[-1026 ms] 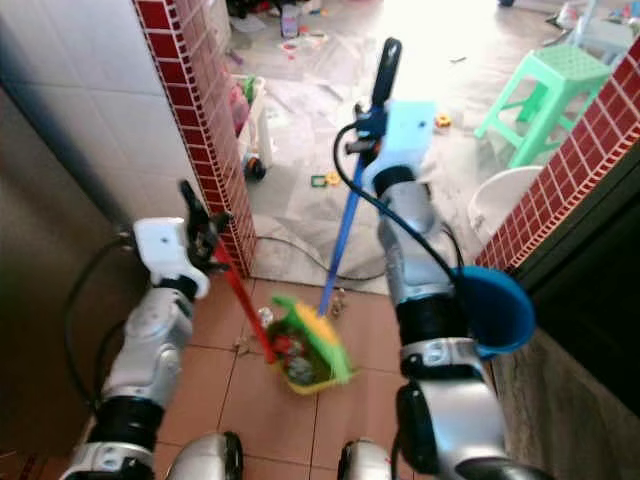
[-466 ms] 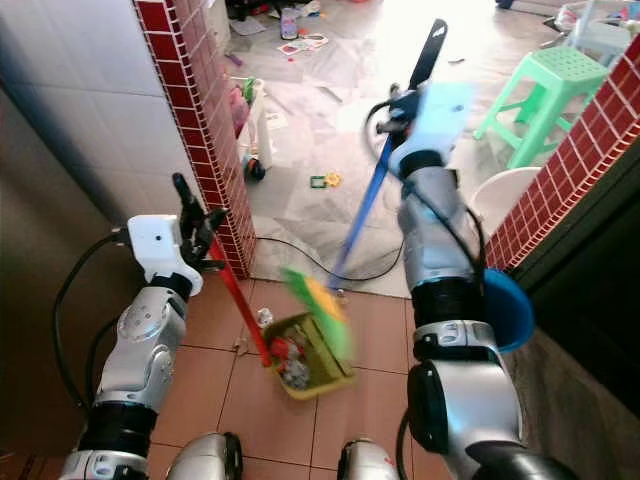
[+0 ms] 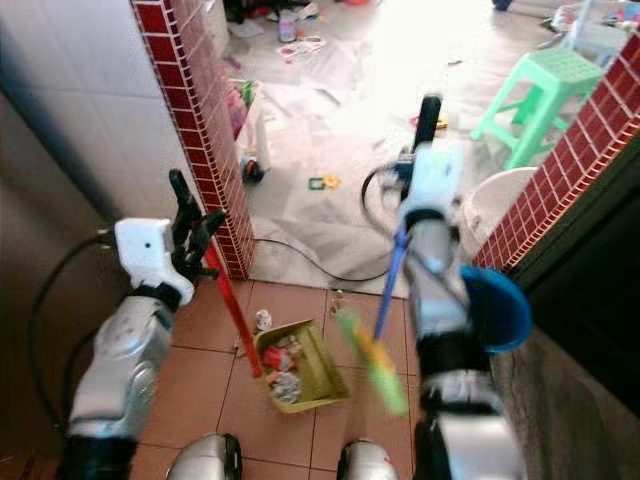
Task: Sweep floor
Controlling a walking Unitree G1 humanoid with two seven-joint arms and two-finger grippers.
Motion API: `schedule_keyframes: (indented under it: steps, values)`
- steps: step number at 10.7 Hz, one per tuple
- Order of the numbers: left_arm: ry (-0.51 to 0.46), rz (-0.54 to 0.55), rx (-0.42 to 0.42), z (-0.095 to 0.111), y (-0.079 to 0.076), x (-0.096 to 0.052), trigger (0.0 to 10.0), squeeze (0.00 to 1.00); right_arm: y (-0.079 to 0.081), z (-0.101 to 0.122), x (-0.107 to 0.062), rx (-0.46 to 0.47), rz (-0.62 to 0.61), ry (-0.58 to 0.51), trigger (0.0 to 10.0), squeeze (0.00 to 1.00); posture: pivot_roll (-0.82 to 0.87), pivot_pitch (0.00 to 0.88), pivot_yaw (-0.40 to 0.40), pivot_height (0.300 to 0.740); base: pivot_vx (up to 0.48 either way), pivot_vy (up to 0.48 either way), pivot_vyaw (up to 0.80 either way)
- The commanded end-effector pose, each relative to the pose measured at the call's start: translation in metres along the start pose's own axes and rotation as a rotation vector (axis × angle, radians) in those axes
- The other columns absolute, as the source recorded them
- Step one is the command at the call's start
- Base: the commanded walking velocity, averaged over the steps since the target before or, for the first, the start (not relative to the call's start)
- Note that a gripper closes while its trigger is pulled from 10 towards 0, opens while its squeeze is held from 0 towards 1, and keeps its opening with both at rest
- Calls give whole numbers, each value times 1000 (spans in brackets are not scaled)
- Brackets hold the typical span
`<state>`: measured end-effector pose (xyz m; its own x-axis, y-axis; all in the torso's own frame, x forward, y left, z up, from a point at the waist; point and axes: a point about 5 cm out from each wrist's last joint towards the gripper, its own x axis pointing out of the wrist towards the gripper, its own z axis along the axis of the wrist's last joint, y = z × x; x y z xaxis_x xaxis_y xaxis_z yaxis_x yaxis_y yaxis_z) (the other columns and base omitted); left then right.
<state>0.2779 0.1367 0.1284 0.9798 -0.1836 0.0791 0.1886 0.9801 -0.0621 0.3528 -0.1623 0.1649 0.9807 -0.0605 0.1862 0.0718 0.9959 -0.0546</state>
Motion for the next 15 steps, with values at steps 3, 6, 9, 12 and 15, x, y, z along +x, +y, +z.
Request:
schedule_keyframes:
  steps: [3, 6, 9, 12, 15]
  values:
    - [-30, -56, 2, 14, -4, 1, 10000, 0, -3, 9, 0, -15, -20, -44, 10000, 0, 15, 27, 18, 740, 0, 0, -800]
    - [-18, -119, 17, 14, -15, -2, 10000, 0, -4, 6, -1, -15, -44, -24, 10000, 0, 23, 28, 22, 740, 0, 0, -800]
    - [-11, -147, -4, 14, -19, -3, 10000, 0, 0, 5, 0, -2, -37, -18, 10000, 0, 25, 21, 12, 740, 0, 0, -215]
    - [-10, -154, -7, 14, -21, -3, 10000, 0, 0, 6, 2, 2, -38, -13, 10000, 0, 23, 17, 8, 740, -94, 0, 0]
    - [-10, -148, -11, 14, -22, -2, 10000, 0, 2, 7, 4, 8, -35, -11, 10000, 0, 21, 22, 3, 740, -303, 0, 0]
